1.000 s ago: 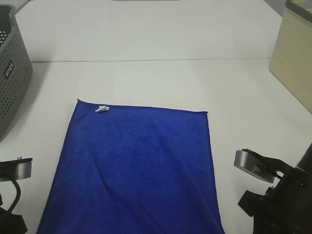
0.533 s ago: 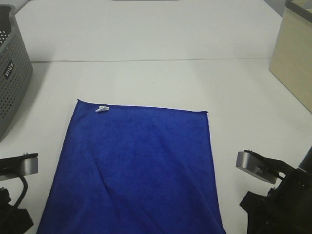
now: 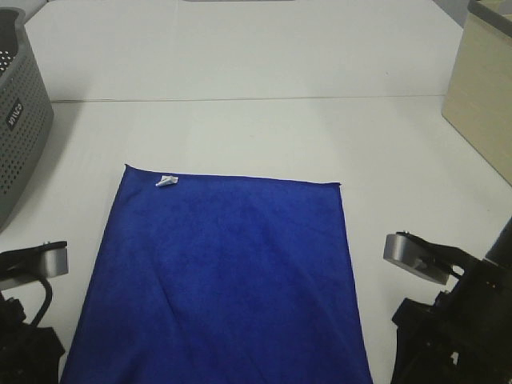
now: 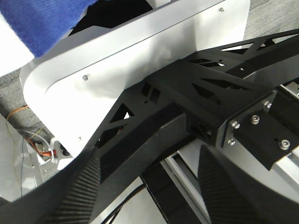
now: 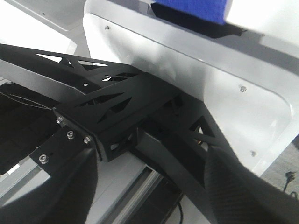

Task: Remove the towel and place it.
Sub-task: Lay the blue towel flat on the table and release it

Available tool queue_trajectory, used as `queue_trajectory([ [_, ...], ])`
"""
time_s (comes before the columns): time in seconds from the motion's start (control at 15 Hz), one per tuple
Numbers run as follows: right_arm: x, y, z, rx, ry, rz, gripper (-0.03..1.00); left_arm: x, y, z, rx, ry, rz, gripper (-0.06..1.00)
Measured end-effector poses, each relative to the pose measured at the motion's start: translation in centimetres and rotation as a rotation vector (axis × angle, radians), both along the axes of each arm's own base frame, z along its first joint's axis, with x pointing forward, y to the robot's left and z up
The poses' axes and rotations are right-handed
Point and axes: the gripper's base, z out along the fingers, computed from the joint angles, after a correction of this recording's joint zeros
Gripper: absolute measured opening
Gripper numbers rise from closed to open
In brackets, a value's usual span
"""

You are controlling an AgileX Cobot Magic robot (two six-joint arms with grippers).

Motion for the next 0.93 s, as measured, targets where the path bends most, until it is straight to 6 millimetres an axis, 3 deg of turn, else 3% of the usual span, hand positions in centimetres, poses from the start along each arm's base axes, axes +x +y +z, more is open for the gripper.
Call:
queue_trajectory([
  [0.13,2.5,0.2,1.7,0.011,-0.074,0.076,0.66,2.2,-0.7,1.6,-0.025,-0.093,-0.007,0.59],
  [0.47,5.4,0.6,3.5,0.0,-0.188,0.074,0.66,5.1,-1.1,3.8,-0.02,-0.235,-0.052,0.59],
  [0.53,7.1,0.7,4.7,-0.001,-0.255,0.044,0.66,6.7,-1.2,5.0,-0.003,-0.331,-0.073,0.59],
  [0.8,11.6,-2.7,7.7,0.021,-0.391,-0.153,0.66,10.7,-1.6,5.6,0.053,-0.433,-0.116,0.59],
  [0.93,14.1,-4.9,8.7,0.008,-0.451,-0.224,0.66,14.6,-2.3,4.9,0.099,-0.47,-0.153,0.59],
])
